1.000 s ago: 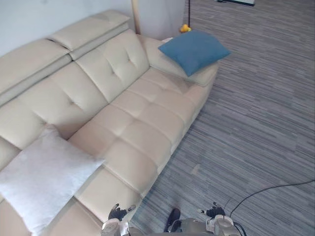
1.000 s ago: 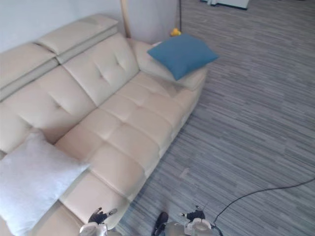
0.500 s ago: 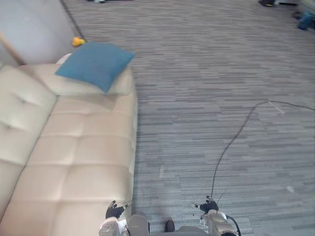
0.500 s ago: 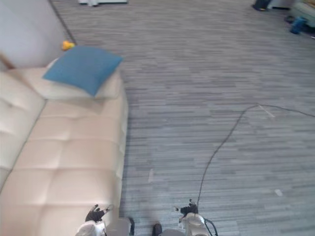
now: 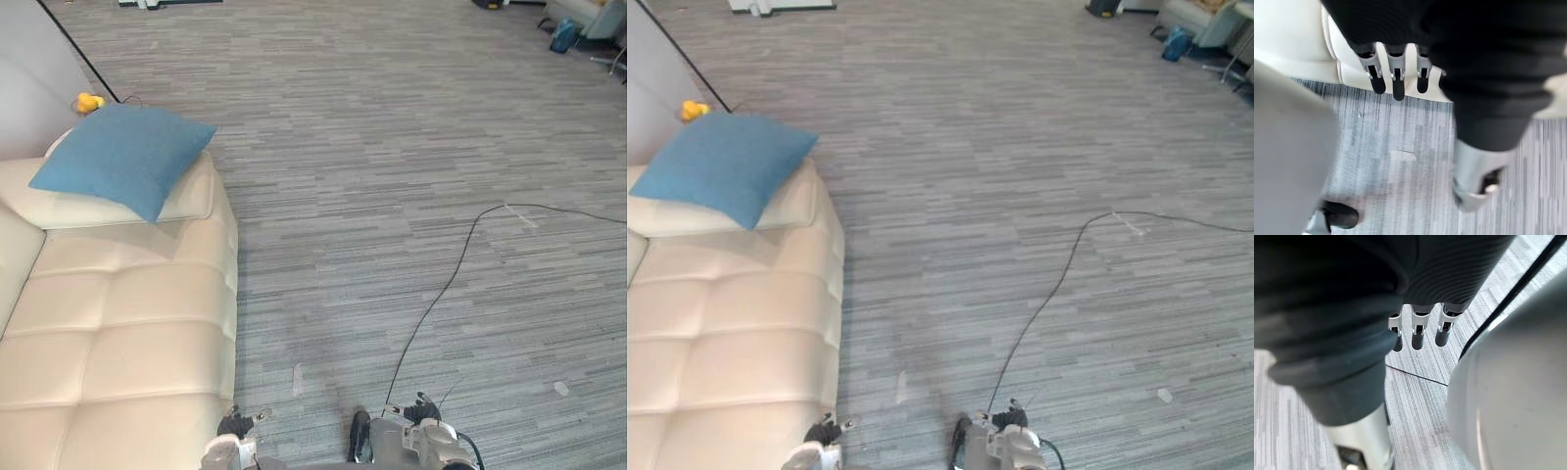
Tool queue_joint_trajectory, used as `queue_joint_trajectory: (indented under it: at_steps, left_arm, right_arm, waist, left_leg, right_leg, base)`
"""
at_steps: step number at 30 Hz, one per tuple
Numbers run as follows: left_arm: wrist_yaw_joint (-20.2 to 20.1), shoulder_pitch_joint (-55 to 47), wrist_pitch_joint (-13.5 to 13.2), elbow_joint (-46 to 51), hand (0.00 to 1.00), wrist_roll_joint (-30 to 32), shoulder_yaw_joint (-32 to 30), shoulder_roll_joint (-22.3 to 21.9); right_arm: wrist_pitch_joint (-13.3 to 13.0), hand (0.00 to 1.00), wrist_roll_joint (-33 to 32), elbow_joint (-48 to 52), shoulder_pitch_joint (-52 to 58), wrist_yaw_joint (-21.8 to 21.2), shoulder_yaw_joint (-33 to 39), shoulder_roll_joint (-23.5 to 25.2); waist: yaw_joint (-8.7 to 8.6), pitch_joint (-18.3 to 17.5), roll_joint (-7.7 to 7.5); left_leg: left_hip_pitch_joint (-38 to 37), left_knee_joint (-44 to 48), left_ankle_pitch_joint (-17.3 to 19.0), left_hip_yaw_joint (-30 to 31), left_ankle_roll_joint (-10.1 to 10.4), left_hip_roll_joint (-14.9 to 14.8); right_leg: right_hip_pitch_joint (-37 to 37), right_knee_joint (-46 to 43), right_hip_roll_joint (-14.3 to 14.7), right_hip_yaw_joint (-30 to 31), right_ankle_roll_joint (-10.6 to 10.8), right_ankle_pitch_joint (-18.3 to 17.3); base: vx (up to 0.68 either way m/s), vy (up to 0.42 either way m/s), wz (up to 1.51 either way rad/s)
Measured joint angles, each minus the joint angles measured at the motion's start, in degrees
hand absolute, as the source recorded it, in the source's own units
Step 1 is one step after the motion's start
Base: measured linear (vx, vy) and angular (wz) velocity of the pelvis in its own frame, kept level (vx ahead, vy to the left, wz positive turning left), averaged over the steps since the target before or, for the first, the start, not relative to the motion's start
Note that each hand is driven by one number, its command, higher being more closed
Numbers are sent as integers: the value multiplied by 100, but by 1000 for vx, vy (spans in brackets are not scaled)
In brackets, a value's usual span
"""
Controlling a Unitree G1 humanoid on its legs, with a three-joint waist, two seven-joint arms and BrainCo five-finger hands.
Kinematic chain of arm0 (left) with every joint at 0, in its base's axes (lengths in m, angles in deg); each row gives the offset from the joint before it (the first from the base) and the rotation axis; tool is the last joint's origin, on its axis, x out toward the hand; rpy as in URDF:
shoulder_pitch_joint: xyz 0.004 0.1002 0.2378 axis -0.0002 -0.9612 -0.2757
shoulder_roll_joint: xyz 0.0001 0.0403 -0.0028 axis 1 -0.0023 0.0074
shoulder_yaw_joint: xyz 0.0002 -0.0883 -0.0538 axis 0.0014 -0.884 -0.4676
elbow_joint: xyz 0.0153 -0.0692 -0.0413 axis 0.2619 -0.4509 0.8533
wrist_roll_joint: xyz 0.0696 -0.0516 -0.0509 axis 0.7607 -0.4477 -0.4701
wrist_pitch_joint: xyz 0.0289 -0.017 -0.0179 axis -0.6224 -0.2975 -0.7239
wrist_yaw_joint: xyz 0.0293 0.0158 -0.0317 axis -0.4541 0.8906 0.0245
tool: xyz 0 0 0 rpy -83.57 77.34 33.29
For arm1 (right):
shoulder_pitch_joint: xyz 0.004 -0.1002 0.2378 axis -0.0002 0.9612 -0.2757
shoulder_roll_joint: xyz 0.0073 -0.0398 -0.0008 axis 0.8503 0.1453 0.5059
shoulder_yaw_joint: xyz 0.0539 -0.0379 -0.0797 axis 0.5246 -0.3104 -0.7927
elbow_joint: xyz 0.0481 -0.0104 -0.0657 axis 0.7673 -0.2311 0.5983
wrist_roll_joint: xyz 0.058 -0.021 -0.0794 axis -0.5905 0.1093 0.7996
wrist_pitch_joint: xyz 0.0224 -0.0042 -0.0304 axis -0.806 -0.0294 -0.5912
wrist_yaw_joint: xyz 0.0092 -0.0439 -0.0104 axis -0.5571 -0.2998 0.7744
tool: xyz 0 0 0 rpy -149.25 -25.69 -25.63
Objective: Pick up cushions and gather them together orderly.
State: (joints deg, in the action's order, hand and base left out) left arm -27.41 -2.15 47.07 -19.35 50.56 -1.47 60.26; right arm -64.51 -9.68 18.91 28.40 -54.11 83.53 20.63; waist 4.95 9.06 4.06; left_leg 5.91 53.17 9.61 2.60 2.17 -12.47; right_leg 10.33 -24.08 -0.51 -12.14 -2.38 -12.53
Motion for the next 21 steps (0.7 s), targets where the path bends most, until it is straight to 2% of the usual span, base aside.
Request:
queue_joint_trajectory:
  at_steps: [1,2,3,5,6,7,8,9,10,11,12,13,14,15,16,17,18,19,20,21]
  left_arm:
    - [-9,-14,-16,131,0,4,16,-6]
    - [-8,-16,-29,234,0,3,29,10]
    - [-9,-18,-32,261,0,2,36,18]
    - [-8,-19,-75,373,0,-13,72,38]
    - [-9,-19,-85,392,0,-18,73,38]
    - [-9,-10,-104,423,0,-27,72,39]
    - [-9,-9,-104,439,0,-26,74,42]
    - [-9,-10,-104,441,0,-26,74,39]
    - [-16,-14,-105,437,0,-58,77,37]
    - [-13,30,-124,447,0,-94,90,115]
    - [-23,43,-134,447,0,-99,124,133]
    - [-23,52,-127,443,0,-108,118,177]
    - [-25,52,-125,415,0,-107,107,181]
    - [-25,52,-126,383,0,-108,107,181]
    - [-27,56,-114,311,0,-104,149,184]
    - [-26,62,-100,300,0,-104,197,185]
    - [-33,82,-29,198,0,-99,314,249]
    - [-36,73,3,168,0,-99,321,256]
    - [-34,46,16,163,0,-101,345,260]
    - [-31,30,17,156,0,-99,344,267]
  right_arm:
    - [0,0,-58,-30,36,24,-94,-4]
    - [0,0,-109,-53,78,20,-100,33]
    - [0,0,-116,-54,80,21,-100,45]
    - [-2,0,-185,-49,63,21,-78,44]
    - [-2,0,-194,-49,64,21,-74,38]
    - [2,0,-210,-48,65,25,-62,12]
    - [5,0,-210,-48,63,34,-29,-14]
    - [4,0,-210,-45,61,36,-6,-21]
    - [2,0,-210,-63,51,46,49,-44]
    - [10,0,-209,-118,-6,71,26,-15]
    - [7,0,-209,-150,-45,76,30,4]
    - [9,0,-207,-158,-90,71,42,5]
    - [7,0,-194,-159,-58,69,57,-1]
    - [5,0,-187,-160,-36,65,85,0]
    - [1,0,-165,-165,29,57,143,-2]
    - [-8,0,-157,-154,63,54,142,-4]
    - [-13,0,-158,-154,131,29,135,1]
    - [-14,0,-158,-121,193,10,129,1]
    - [-18,0,-167,-14,310,-6,114,8]
    - [-58,0,-165,109,337,3,106,-6]
  waist:
    - [72,36,8]
    - [112,70,-63]
    - [117,82,-84]
    - [135,86,-154]
    - [138,84,-164]
    - [143,102,-188]
    - [144,104,-200]
    - [145,104,-200]
    - [175,96,-194]
    - [254,107,-398]
    - [274,111,-443]
    - [306,97,-464]
    - [377,94,-481]
    - [382,89,-487]
    - [369,82,-492]
    - [348,76,-486]
    - [255,81,-497]
    - [201,82,-496]
    - [137,87,-482]
    - [134,79,-464]
  left_leg:
    - [448,940,110,-209,39,-150]
    - [727,1125,251,-497,47,-165]
    - [806,1086,280,-598,39,-159]
    - [1345,25,504,-1266,-61,-131]
    - [1406,-291,504,-1383,-63,-93]
    - [1452,-1384,445,-1739,-97,59]
    - [1488,-2283,215,-2007,-166,242]
    - [1488,-2590,82,-2089,-164,286]
    - [1460,-3083,-486,-2168,-259,405]
    - [1365,-3167,-527,-2278,-417,642]
    - [1392,-3122,-430,-2267,-539,694]
    - [1385,-2899,-230,-2270,-654,729]
    - [1197,-2814,17,-2255,-691,817]
    - [1110,-2807,94,-2243,-701,855]
    - [779,-2866,272,-2106,-710,981]
    - [653,-2927,340,-1982,-693,1046]
    - [319,-3037,443,-1732,-697,1155]
    - [99,-3140,473,-1595,-706,1204]
    - [-316,-3382,519,-1402,-703,1238]
    - [-592,-3553,547,-1264,-694,1235]
  right_leg:
    - [-540,309,76,-9,-72,-44]
    - [-994,656,38,-22,-74,-47]
    - [-1096,767,18,-31,-73,-47]
    - [-1683,1373,-101,-153,19,-39]
    - [-1779,1442,-135,-190,77,-45]
    - [-1994,1623,-238,-298,192,-99]
    - [-2180,1750,-333,-408,331,-184]
    - [-2240,1791,-352,-442,373,-209]
    - [-2355,1881,-360,-460,497,-288]
    - [-2451,1978,-549,-412,529,-295]
    - [-2436,1994,-586,-382,508,-159]
    - [-2447,1894,-672,-236,600,101]
    - [-2398,1357,-775,-58,680,153]
    - [-2356,1084,-824,-15,701,166]
    - [-2031,-117,-990,46,1069,375]
    - [-1825,-734,-1060,65,1175,532]
    - [-1292,-2133,-1090,168,1211,451]
    - [-1042,-2629,-1081,167,1150,306]
    - [-602,-3052,-1077,22,975,64]
    - [-264,-2932,-1092,-196,804,-79]
  base:
    - [439,-57,3]
    - [429,-53,4]
    - [387,-43,12]
    - [369,9,21]
    - [516,126,34]
    - [453,147,46]
    - [472,172,46]
    - [393,177,37]
    - [494,215,18]
    - [596,246,14]
    - [595,265,9]
    - [608,296,10]
    - [513,276,13]
    - [502,258,31]
    - [380,187,38]
    - [448,183,78]
    - [427,113,83]
    - [498,95,112]
    - [473,60,92]
    - [377,27,82]
